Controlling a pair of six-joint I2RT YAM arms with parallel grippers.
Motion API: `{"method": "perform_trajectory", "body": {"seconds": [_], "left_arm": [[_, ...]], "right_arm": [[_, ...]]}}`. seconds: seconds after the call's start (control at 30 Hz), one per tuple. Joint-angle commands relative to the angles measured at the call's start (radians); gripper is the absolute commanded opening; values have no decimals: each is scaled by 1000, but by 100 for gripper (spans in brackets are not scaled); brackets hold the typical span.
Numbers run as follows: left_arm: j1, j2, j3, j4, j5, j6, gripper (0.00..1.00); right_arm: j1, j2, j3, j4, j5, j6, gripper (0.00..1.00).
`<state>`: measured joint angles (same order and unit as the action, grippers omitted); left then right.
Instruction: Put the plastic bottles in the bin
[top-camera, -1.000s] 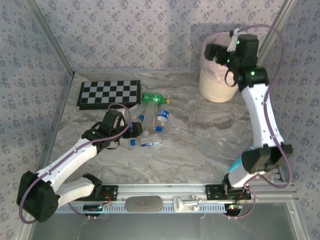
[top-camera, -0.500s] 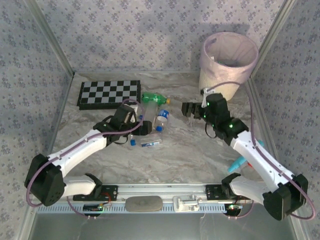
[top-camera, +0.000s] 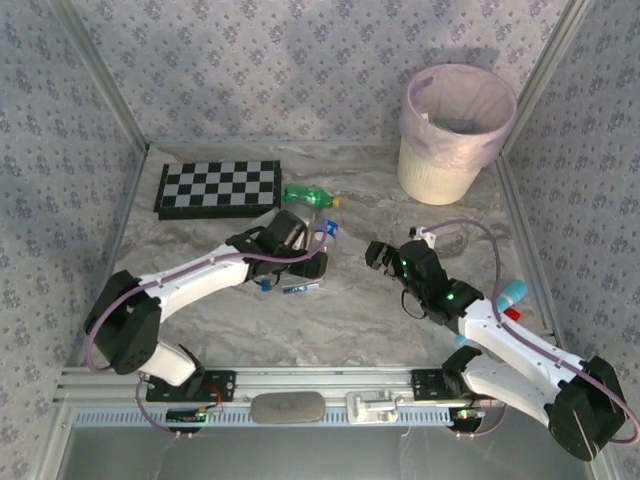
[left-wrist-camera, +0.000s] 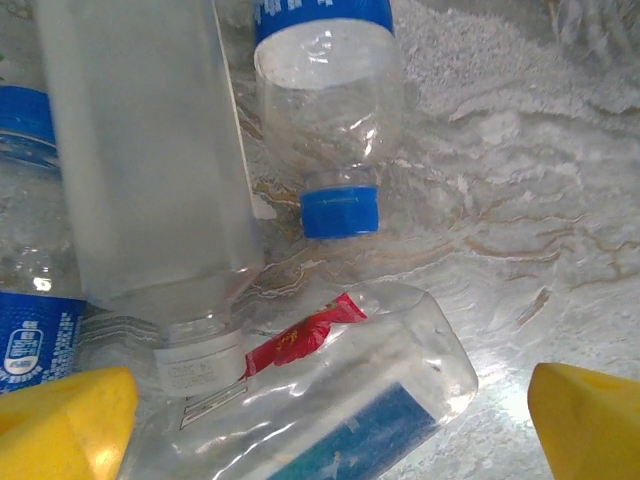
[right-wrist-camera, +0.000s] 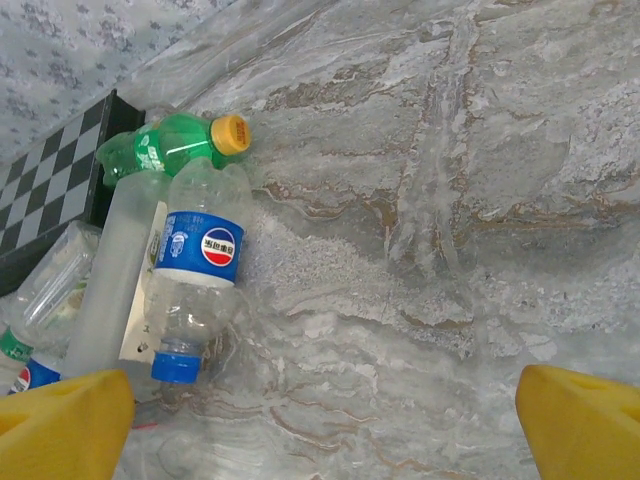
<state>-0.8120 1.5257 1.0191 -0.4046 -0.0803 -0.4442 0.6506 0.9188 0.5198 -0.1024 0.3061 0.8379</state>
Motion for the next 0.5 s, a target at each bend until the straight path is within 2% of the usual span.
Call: {"method": "perform_trajectory", "body": {"seconds": [0.0, 0.3, 0.47], "left_arm": [[-10, 30, 35, -58, -56, 22, 100], [-19, 58, 8, -77, -60, 0, 100], [-62, 30, -44, -59, -61, -60, 100]], "right_arm": [[7, -14, -14, 39, 52, 66, 100], [7, -26, -12, 25, 74, 51, 100], [7, -17, -21, 37, 82, 49, 100]]}}
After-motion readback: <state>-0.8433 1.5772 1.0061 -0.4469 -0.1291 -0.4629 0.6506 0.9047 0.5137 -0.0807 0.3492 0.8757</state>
